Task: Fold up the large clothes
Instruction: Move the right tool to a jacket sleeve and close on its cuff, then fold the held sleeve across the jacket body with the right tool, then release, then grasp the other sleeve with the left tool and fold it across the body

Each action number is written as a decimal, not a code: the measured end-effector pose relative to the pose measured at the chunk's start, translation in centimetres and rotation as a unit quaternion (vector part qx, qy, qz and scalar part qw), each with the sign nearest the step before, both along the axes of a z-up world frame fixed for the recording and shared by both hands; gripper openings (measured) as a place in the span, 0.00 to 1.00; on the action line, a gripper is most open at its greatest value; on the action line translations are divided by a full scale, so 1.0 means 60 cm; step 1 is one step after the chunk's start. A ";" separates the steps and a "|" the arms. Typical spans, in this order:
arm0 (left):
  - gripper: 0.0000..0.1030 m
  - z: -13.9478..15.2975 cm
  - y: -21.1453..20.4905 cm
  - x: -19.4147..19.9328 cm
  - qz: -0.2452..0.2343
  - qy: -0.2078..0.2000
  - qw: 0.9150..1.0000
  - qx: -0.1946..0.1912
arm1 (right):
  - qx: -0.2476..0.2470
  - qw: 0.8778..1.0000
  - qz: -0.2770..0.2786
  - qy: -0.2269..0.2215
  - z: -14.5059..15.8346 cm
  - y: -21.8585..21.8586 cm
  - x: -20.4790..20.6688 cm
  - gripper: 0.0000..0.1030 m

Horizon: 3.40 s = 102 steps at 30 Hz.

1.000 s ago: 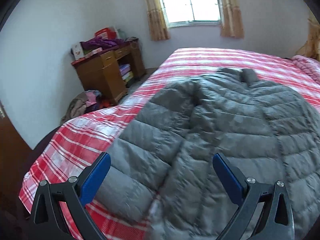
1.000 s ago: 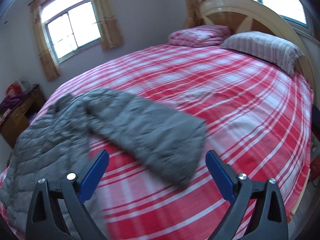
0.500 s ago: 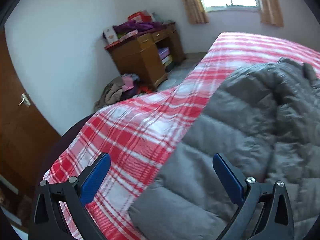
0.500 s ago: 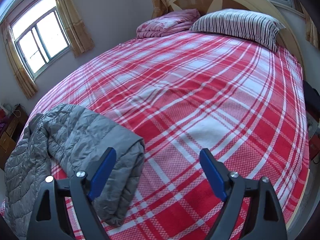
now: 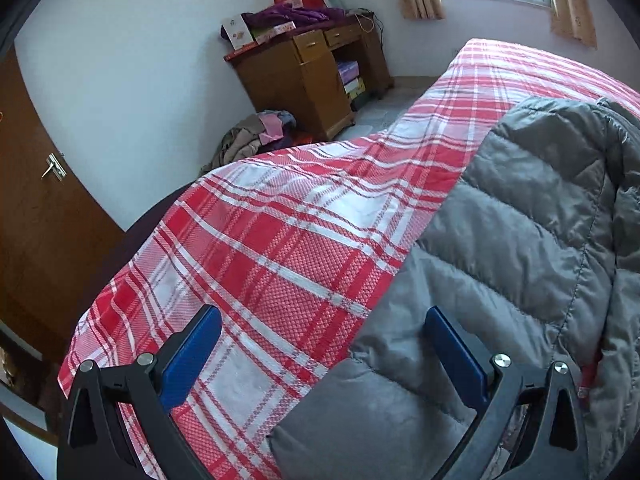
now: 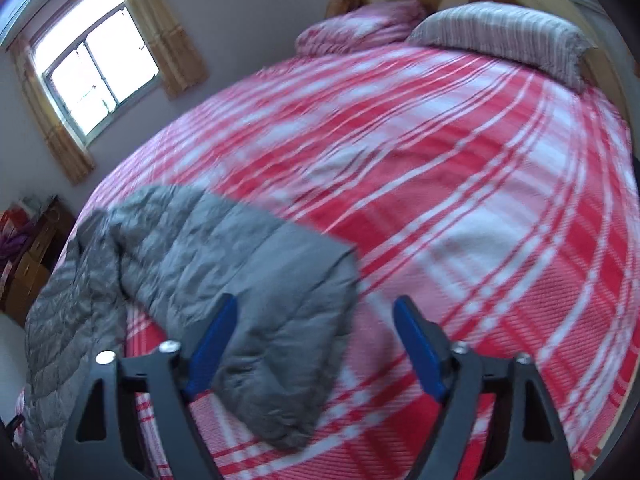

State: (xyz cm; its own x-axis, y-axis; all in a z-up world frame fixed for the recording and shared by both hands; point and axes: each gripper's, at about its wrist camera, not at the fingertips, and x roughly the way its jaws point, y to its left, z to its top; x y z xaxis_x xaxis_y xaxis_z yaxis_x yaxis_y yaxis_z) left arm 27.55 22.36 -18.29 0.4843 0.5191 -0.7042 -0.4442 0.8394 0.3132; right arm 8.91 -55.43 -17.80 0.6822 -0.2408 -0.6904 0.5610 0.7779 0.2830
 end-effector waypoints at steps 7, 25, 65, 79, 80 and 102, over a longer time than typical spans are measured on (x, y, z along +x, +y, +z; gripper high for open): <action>0.99 0.007 0.010 0.006 -0.006 -0.001 1.000 0.003 | -0.025 0.999 0.022 0.019 -0.012 0.011 0.025 0.22; 0.99 0.039 0.003 0.037 -0.022 -0.012 1.000 -0.005 | -0.207 0.966 0.143 -0.054 0.198 0.205 0.154 0.17; 0.99 0.120 -0.337 0.091 -0.205 -0.050 0.972 -0.101 | -0.259 0.884 0.388 -0.021 0.009 0.526 0.227 0.84; 0.22 0.019 -0.569 0.153 -0.313 0.038 0.942 -0.111 | -0.159 0.948 0.276 0.010 -0.029 0.351 0.221 0.89; 0.16 0.024 -0.568 0.148 -0.318 0.034 0.941 -0.108 | -0.157 0.948 0.276 0.012 -0.031 0.351 0.222 0.89; 0.52 0.041 -0.463 0.131 -0.269 -0.001 0.963 0.014 | -0.088 0.971 0.221 0.032 -0.052 0.283 0.220 0.89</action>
State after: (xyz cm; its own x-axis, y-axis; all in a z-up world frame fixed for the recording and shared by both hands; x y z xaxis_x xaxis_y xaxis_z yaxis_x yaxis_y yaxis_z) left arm 35.42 -5.44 -15.84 0.6896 0.2121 -0.6924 0.0514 0.9394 0.3389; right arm 22.08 -38.45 -20.95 0.7027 -0.0516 -0.7096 0.1726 0.9799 0.0998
